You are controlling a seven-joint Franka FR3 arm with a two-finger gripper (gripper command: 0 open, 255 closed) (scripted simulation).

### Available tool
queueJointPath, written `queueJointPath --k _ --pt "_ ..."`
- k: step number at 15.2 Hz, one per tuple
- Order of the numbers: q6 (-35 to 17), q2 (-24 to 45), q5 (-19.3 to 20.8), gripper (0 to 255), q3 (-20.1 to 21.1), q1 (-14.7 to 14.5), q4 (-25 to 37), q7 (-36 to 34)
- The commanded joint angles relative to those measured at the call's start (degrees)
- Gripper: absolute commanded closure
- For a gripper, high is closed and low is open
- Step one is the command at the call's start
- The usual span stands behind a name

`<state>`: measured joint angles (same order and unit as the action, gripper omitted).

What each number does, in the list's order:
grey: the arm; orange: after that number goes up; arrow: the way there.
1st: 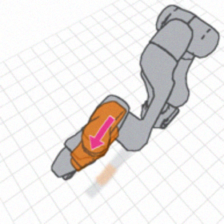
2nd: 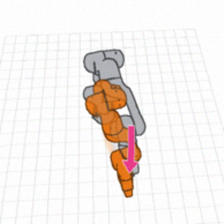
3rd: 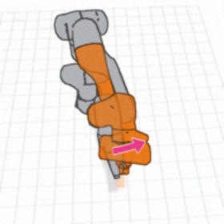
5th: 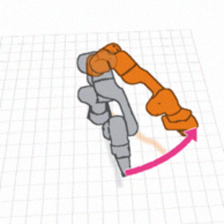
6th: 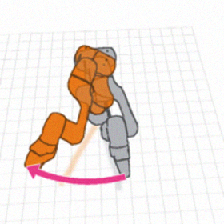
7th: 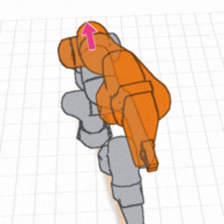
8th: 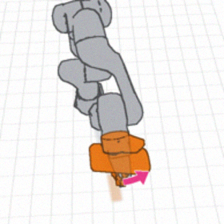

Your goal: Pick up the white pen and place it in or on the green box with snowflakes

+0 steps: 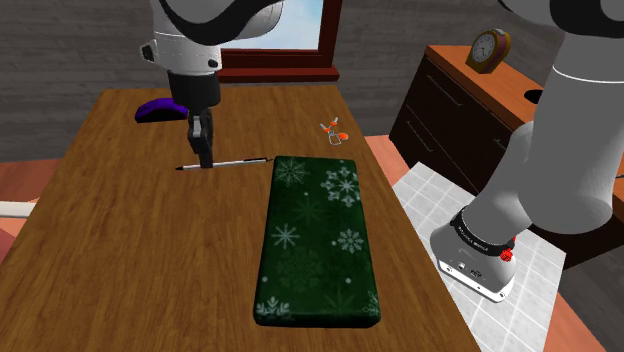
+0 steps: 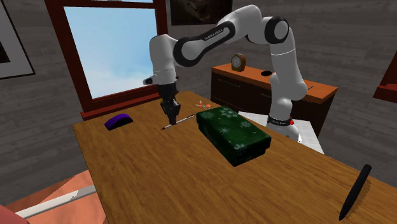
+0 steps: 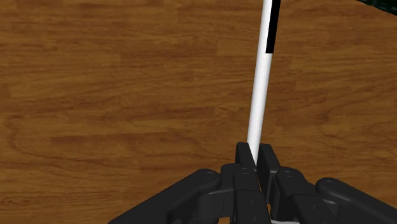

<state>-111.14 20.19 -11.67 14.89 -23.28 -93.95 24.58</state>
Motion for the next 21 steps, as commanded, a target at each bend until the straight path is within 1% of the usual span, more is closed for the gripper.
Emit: queueJointPath --k 1,17,21 --pt "1.3 -0.2 0.0 255 0.0 0.1 1.1 -0.2" --pt "12.5 -1.6 0.3 255 0.1 0.1 11.2 -2.6" --pt "9.2 -11.2 -2.2 255 1.0 0.2 -1.3 -2.7"
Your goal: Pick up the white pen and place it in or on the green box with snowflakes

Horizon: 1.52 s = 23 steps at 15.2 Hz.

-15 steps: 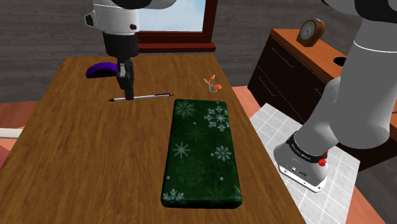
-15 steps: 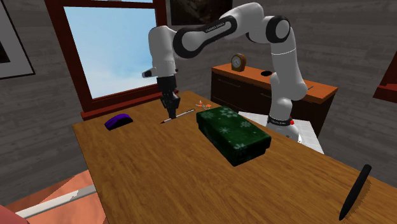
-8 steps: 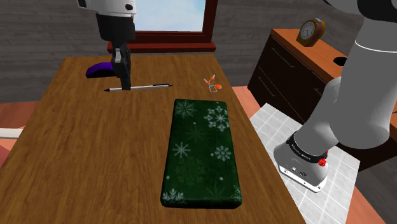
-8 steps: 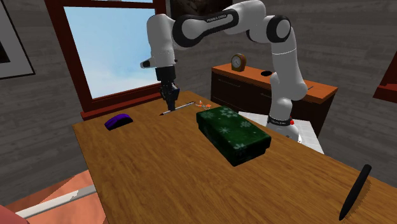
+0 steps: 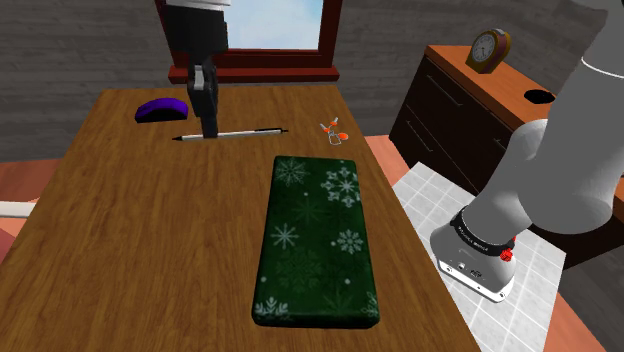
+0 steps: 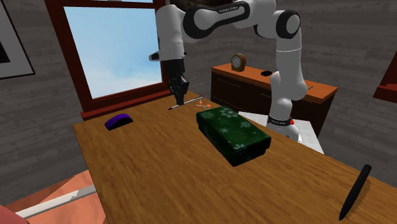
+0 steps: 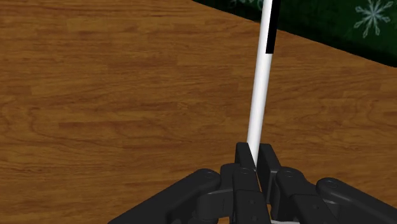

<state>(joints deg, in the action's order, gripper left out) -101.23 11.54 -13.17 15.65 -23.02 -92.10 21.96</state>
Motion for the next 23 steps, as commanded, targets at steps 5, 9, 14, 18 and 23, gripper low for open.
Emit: queueJointPath --k 5,9,14,18,23 --pt "-2.9 -13.5 -4.0 255 1.3 -0.7 -15.7 -0.5" --pt "-3.4 -21.9 -6.7 255 2.0 -1.7 -24.0 -1.3" --pt "-4.7 -28.4 -9.1 255 2.8 -3.1 -31.3 -1.8" --pt "-7.7 -27.9 -9.4 255 3.1 -3.2 -33.9 -1.1" --pt "-11.5 -27.0 -9.8 255 3.5 -3.4 -36.8 -0.1"
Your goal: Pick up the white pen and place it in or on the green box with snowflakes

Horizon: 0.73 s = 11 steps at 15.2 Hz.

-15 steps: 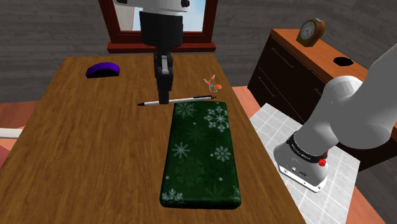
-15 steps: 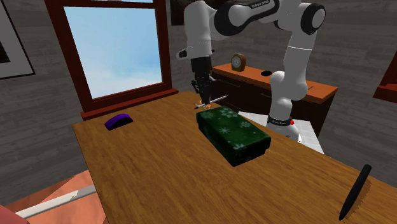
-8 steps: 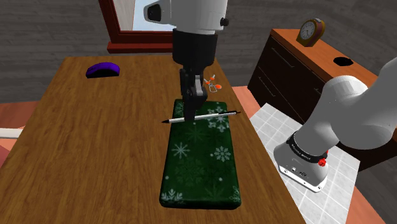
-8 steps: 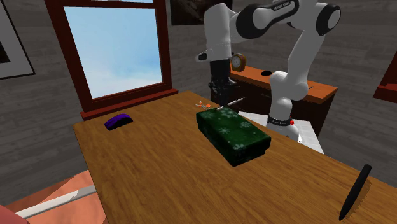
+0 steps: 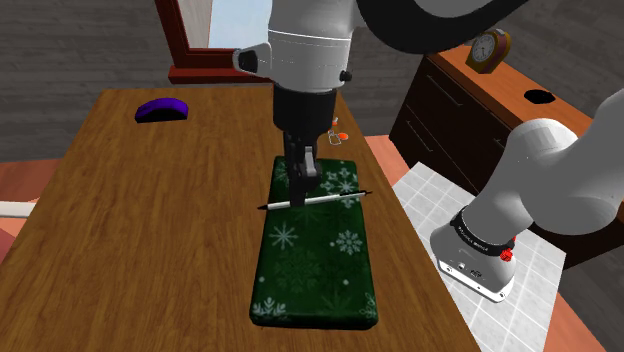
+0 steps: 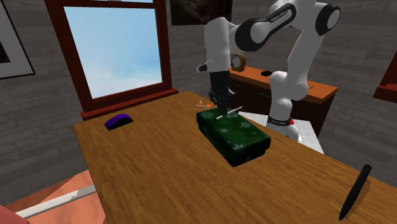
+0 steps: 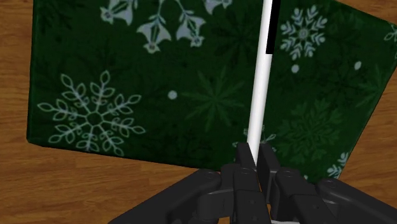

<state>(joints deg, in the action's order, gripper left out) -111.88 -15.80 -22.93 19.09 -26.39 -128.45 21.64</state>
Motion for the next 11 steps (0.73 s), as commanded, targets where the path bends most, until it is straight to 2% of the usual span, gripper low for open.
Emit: queueJointPath --k 1,6,11 --pt "-1.6 0.6 -0.1 255 0.2 -0.1 -1.0 0.3" --pt "-5.2 1.8 -0.5 255 0.6 -0.2 -3.5 1.2" --pt "-5.2 1.8 -0.5 255 0.6 -0.2 -3.5 1.2"
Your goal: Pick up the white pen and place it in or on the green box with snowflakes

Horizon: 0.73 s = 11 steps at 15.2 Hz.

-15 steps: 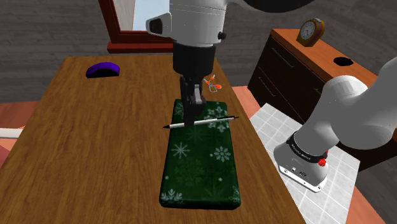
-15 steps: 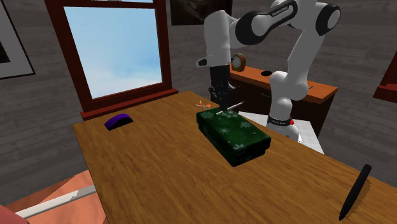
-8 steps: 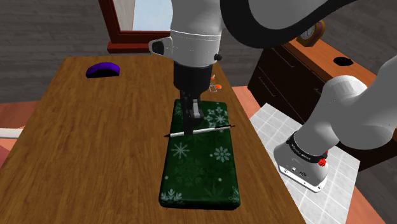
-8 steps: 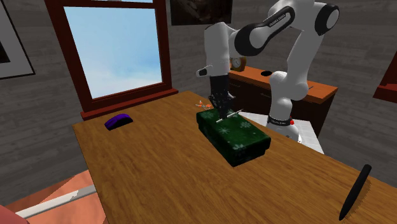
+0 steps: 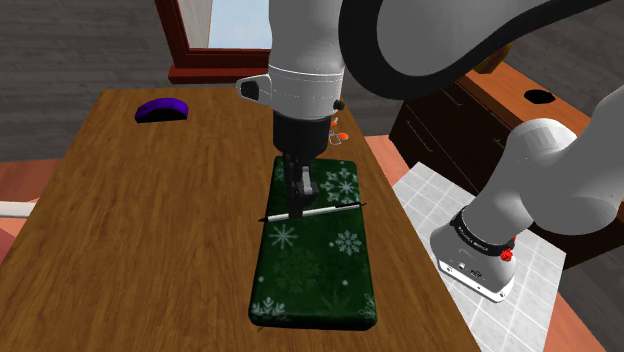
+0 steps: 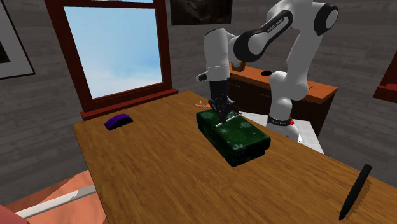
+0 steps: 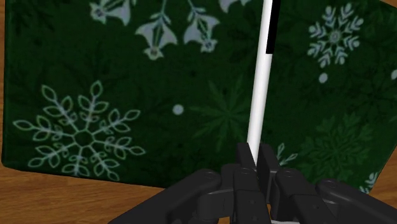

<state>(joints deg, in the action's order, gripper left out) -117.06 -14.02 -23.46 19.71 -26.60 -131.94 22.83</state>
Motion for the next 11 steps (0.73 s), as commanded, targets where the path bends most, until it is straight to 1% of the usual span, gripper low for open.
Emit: queueJointPath --k 1,3,4,9,11 --pt "0.0 0.0 0.0 255 0.0 0.0 0.0 0.0" --pt "0.0 0.0 0.0 255 0.0 0.0 0.0 0.0" --pt "0.0 0.0 0.0 0 0.0 0.0 0.0 0.0" --pt "0.0 0.0 0.0 0 0.0 0.0 0.0 0.0" --pt "3.9 -1.3 0.6 0 -0.9 0.5 2.5 -0.1"
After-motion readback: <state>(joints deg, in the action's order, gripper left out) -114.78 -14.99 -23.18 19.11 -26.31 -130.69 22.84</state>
